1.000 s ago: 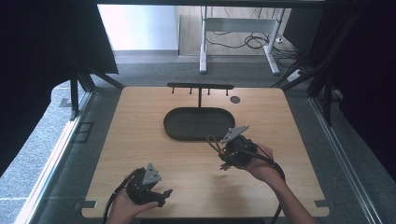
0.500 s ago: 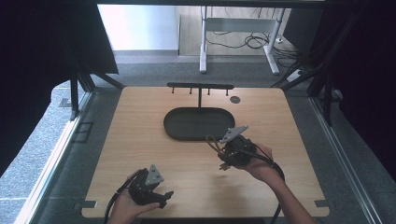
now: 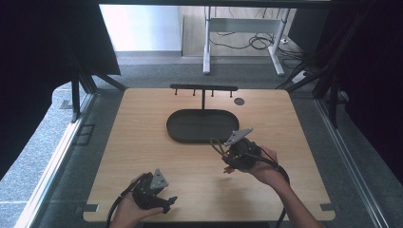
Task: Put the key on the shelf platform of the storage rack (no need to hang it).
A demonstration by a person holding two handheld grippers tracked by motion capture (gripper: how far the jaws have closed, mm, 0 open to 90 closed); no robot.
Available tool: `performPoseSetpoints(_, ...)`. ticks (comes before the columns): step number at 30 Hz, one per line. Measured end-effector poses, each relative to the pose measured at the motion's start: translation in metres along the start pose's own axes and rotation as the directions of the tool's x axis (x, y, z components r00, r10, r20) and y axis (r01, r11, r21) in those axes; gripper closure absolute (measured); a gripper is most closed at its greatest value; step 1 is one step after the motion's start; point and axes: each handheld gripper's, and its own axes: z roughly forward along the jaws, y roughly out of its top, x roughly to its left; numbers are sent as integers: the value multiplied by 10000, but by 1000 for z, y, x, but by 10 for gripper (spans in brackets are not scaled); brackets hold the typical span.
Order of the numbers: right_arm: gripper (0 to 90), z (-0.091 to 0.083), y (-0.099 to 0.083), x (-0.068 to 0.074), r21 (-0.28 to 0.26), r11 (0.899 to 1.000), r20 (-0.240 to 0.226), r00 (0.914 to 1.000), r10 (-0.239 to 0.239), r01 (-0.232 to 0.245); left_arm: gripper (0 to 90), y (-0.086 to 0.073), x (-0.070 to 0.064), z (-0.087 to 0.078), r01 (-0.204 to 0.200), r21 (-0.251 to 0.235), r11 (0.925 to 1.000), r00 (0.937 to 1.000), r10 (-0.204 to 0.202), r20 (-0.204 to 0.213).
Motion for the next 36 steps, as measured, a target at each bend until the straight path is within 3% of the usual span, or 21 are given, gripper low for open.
performPoseSetpoints(9, 675, 0, 0, -1, 6, 10000, 20, 10000, 32, -32, 190, 0, 0, 0, -12, 12, 10000, 10000, 12, 23)
performPoseSetpoints(20, 676, 2, 20, -3, -10, 9999, 57, 9999, -157, 157, 191, 0, 0, 0, -36, 79, 10000, 10000, 36, 66)
performPoseSetpoints(36, 676, 17, 45, -24, 268, 9996, -1, 10000, 56, -56, 191, -1, 1, -3, 13, -20, 10000, 10000, -13, 45)
